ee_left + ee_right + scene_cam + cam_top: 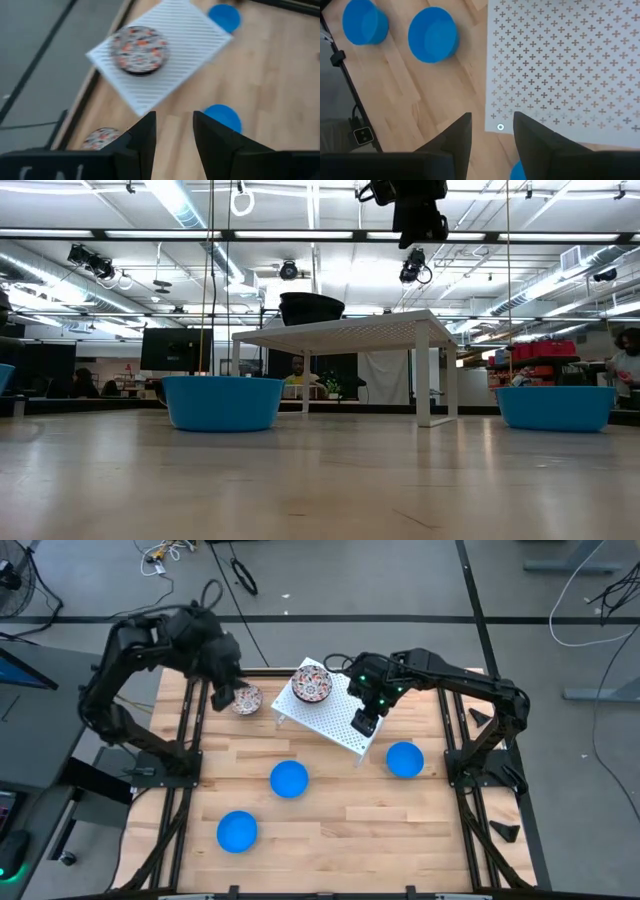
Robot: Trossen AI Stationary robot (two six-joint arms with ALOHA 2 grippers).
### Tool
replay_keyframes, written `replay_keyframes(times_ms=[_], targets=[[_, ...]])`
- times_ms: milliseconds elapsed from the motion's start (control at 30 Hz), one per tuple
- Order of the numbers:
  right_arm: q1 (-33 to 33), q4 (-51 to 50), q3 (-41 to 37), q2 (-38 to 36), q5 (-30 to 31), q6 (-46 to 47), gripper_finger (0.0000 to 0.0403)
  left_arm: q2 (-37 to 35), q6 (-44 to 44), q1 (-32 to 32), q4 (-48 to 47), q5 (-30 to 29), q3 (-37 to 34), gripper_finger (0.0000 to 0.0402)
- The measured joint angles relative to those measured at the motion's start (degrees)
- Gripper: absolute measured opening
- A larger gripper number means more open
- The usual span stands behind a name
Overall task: Pick & Place Mini bowls
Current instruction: Stack the white patterned bowl on top of the other white patterned bowls on the shelf
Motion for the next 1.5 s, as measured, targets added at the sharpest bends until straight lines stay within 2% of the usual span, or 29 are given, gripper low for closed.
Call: replay_keyframes(times_ms=[300,467,600,767,967,1067,1500], targets=[[0.14,-0.02,0.00,0.00,0.00,-0.21,0.0146,1.85,3.92,15.80,0.00,-0.85,-0.02,0.0135],[0.14,-0.04,0.00,0.00,0.00,-1.60,0.0146,4.98,4.22,22.14,0.00,-2.23,-0.02,0.0135],[0.14,-0.04,0.00,0.00,0.00,-1.65,0.0146,7.07,5.06,24.57,-0.01,-1.67,-0.02,0.0135],[0.14,-0.04,0.00,0.00,0.00,-1.65,0.0146,7.94,6.54,26.41,0.00,2.44,-0.07,0.0135],[0.14,-0.07,0.00,0.00,0.00,-1.65,0.0146,7.89,8.42,26.61,0.03,2.78,-0.14,0.0135],[0.14,-0.07,0.00,0.00,0.00,-1.58,0.0146,6.94,9.03,26.61,-0.02,4.32,-4.49,0.0135],[0.14,-0.04,0.00,0.00,0.00,0.08,0.0146,-1.04,9.35,26.39,9.43,4.60,-34.95,0.0135]])
